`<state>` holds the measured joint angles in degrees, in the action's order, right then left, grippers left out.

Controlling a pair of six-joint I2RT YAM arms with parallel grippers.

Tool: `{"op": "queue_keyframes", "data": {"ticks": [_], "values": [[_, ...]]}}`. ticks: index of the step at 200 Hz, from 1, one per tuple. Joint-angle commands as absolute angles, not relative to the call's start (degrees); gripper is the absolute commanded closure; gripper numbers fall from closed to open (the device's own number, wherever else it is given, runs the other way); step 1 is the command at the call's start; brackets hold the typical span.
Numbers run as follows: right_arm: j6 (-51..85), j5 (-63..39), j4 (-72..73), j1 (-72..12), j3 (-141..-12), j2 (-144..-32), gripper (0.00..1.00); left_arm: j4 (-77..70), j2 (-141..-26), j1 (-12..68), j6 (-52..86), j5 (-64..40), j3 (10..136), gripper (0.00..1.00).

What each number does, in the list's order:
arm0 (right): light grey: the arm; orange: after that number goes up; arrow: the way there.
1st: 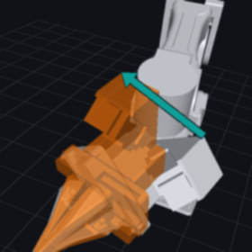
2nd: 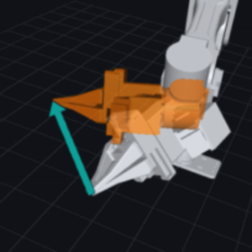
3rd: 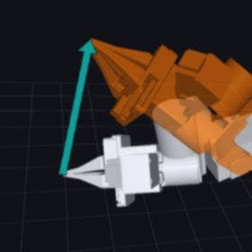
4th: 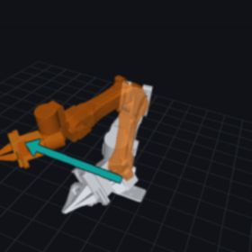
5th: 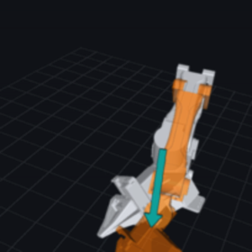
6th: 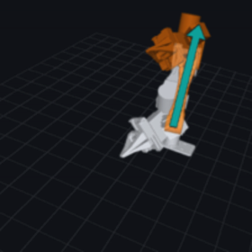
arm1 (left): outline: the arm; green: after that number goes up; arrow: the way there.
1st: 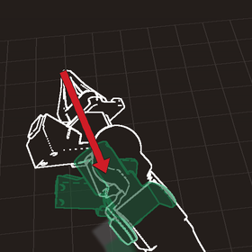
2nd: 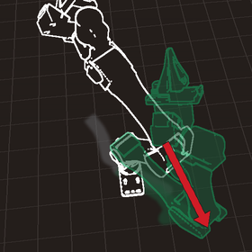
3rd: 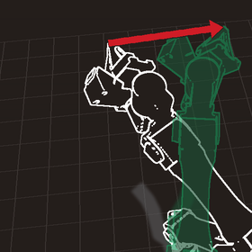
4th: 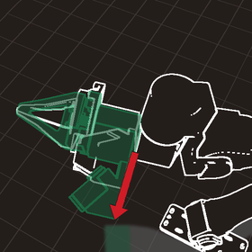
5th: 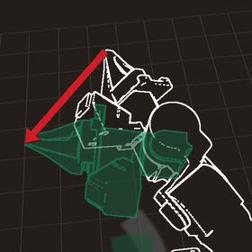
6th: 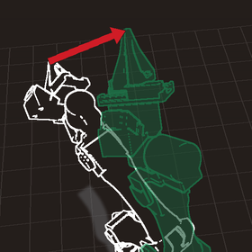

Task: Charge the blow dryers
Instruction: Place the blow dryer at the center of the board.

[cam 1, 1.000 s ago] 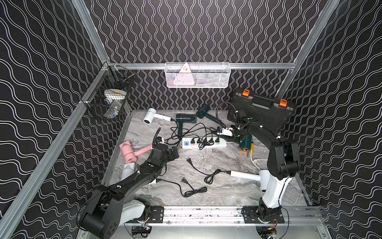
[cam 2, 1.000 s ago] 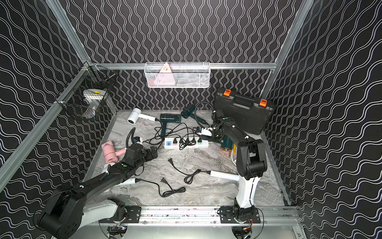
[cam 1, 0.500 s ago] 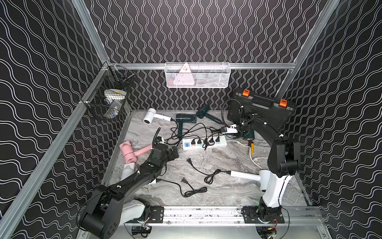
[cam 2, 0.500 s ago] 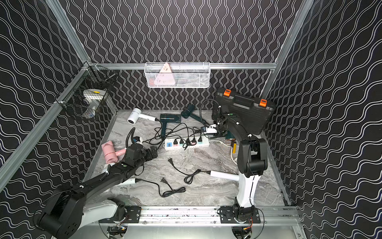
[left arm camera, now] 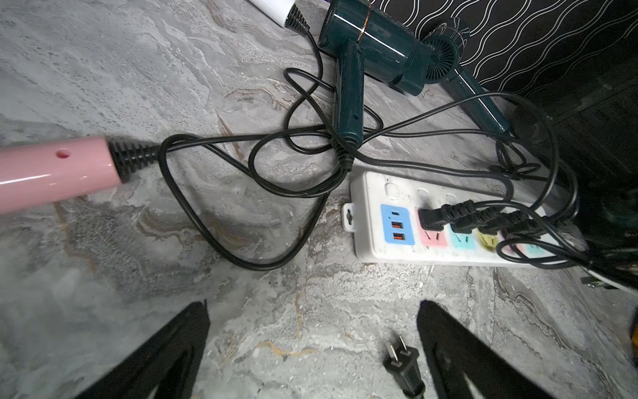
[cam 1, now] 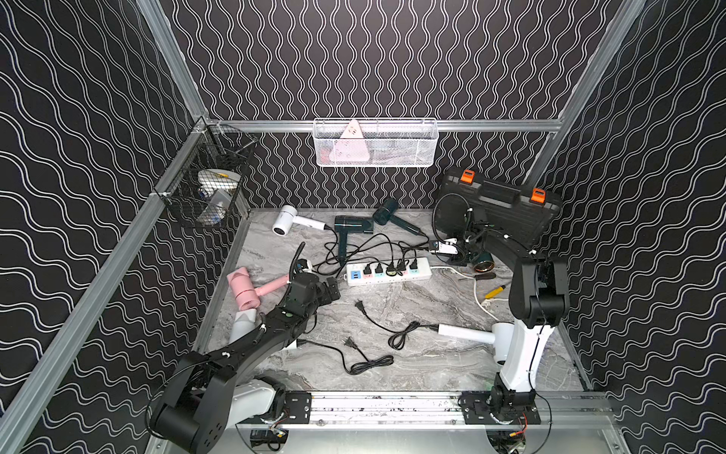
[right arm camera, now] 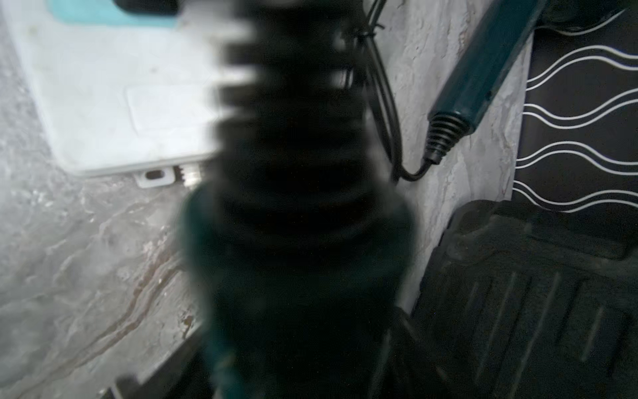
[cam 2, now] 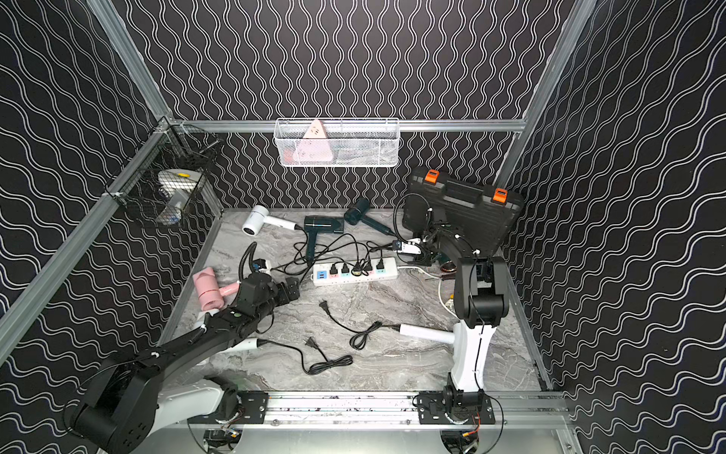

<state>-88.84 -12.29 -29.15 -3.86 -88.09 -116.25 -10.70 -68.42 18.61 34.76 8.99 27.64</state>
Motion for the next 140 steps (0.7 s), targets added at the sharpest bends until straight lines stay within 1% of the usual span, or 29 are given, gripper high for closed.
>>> {"op": "queue_keyframes", "data": {"ticks": [1,17,47,60,70,80,96,115,129,140], "values": [[-81.61,-14.96,-25.03,-3.87,-87.74,-113.56,0.01,-12.3,-67.94,18.54,34.87,8.92,27.34,0.01],[-74.7,-15.02,-22.74,-3.87,-87.03,-111.56,0.01,-12.3,-67.85,18.47,34.81,8.79,27.33,0.01],[-51.73,-18.98,-17.16,-3.87,-86.2,-106.66,0.0,-12.48,-67.43,18.48,34.88,8.62,27.16,0.01],[-41.56,-21.49,-13.14,-4.04,-84.2,-103.65,0.0,-12.48,-67.41,18.5,34.91,8.62,27.11,0.01],[-36.87,-24.33,-10.91,-4.1,-82.05,-101.84,0.0,-12.48,-67.18,18.5,34.89,8.61,27.07,0.01],[-32.03,-24.65,-7.33,-4.21,-79.4,-100.29,0.0,-12.35,-67.0,18.55,34.92,8.54,27.07,0.01],[-32.21,-25.93,-9.72,-4.37,-77.88,-99.83,0.0,-12.3,-66.44,18.57,34.93,8.39,26.91,0.01],[-33.36,-24.41,-13.27,-5.15,-77.35,-101.05,0.0,-12.38,-66.03,18.59,35.07,8.09,26.72,0.01],[-31.48,-24.41,-16.32,-5.83,-78.28,-101.51,0.0,-12.35,-65.91,18.59,35.15,7.93,26.72,0.01],[-28.72,-25.09,-15.84,-6.36,-77.62,-100.96,0.0,-12.4,-65.83,18.62,35.16,7.87,26.71,0.01]]}}
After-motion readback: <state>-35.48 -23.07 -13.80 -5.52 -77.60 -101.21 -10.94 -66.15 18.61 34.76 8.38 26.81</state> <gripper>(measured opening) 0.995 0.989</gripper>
